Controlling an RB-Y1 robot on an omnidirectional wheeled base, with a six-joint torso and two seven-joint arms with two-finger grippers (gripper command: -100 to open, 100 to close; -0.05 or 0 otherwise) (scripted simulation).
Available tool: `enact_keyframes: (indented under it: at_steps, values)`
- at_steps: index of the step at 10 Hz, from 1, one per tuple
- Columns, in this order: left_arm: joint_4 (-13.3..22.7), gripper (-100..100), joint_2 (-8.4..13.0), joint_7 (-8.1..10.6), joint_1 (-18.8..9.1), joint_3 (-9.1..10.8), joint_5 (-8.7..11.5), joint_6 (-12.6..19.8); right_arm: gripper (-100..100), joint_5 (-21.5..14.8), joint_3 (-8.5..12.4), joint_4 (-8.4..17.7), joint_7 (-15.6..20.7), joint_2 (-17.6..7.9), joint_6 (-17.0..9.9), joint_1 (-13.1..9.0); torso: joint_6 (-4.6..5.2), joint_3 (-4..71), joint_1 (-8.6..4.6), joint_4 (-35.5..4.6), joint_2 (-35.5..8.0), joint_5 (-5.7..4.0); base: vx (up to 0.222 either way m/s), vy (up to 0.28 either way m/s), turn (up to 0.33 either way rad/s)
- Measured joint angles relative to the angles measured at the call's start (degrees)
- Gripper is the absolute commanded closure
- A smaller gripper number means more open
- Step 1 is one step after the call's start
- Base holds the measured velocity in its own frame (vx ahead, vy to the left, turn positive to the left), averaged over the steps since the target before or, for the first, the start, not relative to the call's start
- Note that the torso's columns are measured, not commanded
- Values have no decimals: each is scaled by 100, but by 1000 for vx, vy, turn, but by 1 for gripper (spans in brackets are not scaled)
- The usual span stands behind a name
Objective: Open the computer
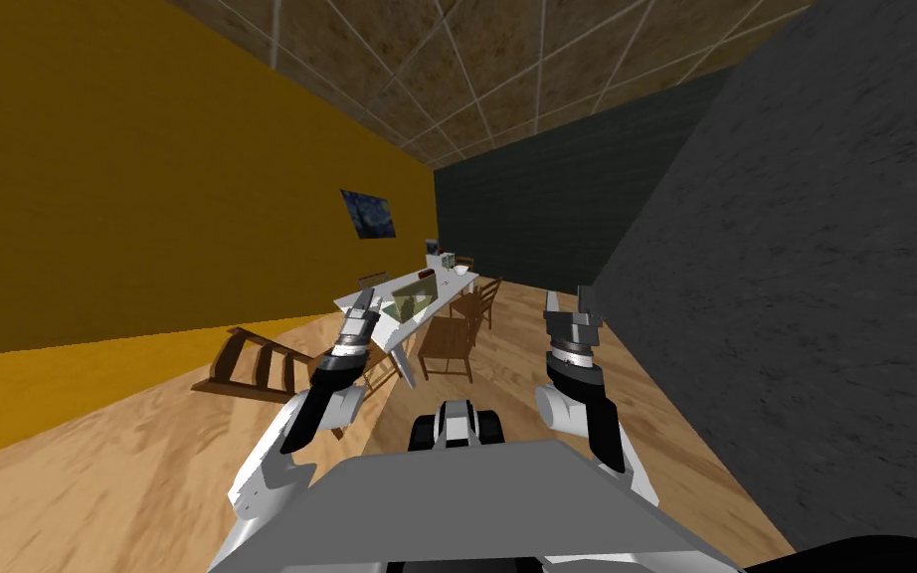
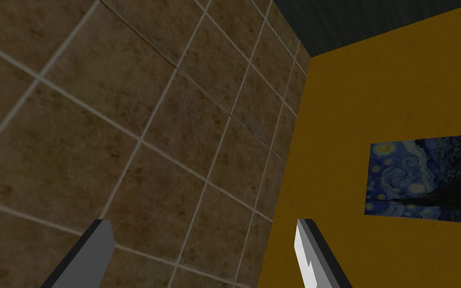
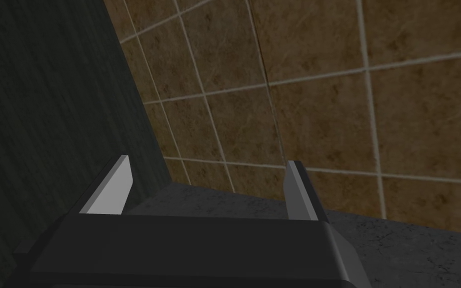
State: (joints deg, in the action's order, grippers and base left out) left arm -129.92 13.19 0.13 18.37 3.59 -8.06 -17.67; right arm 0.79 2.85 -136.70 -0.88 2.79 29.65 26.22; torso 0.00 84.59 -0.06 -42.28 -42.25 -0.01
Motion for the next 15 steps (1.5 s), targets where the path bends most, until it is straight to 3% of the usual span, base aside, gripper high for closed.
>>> enact_keyframes:
  at_steps: [7,9,15]
  values:
    - [305,-100,409,-43,-369,241,-195,902,0,0,0,0,0,0,0,1,-2,-1,2,-1,-3,0,-1,106,-185]
    - [457,-100,527,-33,-436,218,-321,1157,0,0,0,0,0,0,0,1,1,2,4,1,2,1,15,99,-213]
    - [945,-100,1078,143,-320,195,-677,1753,0,0,1,-1,0,0,0,2,-1,-1,3,-1,-3,0,40,100,-159]
